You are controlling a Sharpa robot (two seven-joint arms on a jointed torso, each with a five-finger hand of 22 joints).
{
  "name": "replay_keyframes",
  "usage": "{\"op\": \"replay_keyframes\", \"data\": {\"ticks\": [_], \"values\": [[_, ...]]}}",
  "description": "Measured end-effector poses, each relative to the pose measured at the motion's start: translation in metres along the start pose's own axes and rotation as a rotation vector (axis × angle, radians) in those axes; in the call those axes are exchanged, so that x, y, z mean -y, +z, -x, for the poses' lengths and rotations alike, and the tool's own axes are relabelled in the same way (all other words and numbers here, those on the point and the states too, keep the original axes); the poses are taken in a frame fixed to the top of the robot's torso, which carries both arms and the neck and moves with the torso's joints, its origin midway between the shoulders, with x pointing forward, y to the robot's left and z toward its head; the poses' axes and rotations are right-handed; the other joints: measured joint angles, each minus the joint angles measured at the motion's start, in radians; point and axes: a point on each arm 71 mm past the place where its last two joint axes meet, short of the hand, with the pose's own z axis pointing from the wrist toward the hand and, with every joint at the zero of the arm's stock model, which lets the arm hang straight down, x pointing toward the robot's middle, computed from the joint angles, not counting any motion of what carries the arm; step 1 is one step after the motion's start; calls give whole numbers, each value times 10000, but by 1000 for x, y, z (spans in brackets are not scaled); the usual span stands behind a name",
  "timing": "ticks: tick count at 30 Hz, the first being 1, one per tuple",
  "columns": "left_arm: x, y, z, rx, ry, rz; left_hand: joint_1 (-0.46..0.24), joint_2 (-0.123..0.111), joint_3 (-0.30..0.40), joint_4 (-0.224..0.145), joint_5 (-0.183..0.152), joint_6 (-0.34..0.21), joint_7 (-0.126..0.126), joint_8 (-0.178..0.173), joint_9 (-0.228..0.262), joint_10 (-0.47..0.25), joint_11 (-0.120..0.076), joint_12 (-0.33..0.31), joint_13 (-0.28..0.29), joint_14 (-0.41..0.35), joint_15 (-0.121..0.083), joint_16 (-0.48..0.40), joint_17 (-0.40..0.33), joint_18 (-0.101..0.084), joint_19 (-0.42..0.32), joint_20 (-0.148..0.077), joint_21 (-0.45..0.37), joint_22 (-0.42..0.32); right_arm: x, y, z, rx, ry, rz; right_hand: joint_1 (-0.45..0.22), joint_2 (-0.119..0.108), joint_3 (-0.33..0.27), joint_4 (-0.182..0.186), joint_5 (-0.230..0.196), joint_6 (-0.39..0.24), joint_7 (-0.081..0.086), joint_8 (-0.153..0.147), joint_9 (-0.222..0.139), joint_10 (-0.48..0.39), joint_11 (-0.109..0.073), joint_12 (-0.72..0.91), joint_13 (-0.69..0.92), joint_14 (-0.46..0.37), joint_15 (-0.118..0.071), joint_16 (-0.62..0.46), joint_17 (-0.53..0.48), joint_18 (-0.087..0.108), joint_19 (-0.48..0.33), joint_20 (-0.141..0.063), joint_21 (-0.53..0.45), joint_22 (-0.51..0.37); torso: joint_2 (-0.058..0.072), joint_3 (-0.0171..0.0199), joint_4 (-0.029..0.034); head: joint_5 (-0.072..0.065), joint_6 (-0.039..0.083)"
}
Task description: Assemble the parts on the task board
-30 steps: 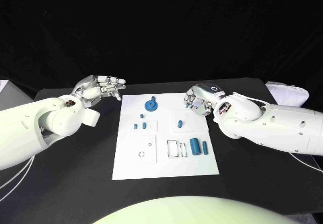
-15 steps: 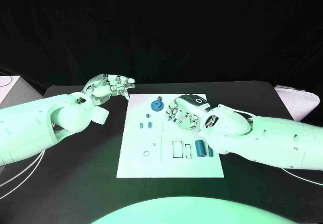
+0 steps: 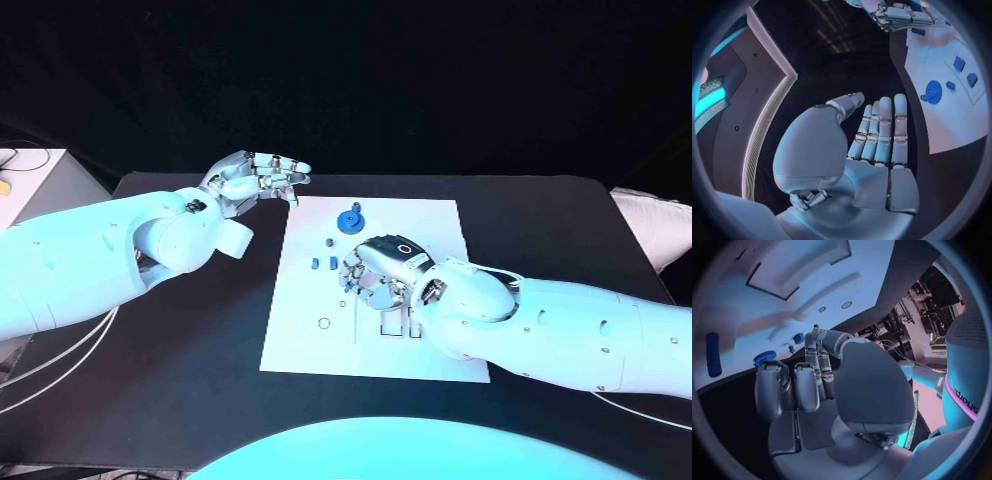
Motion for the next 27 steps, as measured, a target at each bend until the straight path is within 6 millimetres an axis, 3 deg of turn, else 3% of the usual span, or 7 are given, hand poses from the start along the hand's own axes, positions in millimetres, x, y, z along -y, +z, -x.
{"op": "replay_keyframes", "data": {"ticks": [13, 27], "values": [[0, 0, 0, -8, -2, 31, 0, 0, 1, 1, 0, 0, 0, 0, 0, 0, 0, 0, -1, 0, 0, 0, 1, 0, 0, 0, 0, 1, -9, 0, -11, -478, -110, 224, -12, 11, -2, 1, -2, -16, -15, 4, 11, 36, -37, -36, -15, 3, 3, 0, -17, 0, 0, 0, 0, -1, 12, 20, -7, 195, -139], [-1, 0, 0, 0, 0, 59, 0, 0, 1, 1, 0, 0, 0, 0, 1, 1, 0, 0, -1, 0, 0, 0, -15, 0, 36, 37, -39, -16, -10, 1, -14, -609, -326, 244, -12, 10, -4, 1, -8, -37, -35, 12, 6, 71, -71, -50, -30, 18, 18, 0, -17, 0, 0, 1, 0, -3, 15, 19, -7, 212, -144]]}}
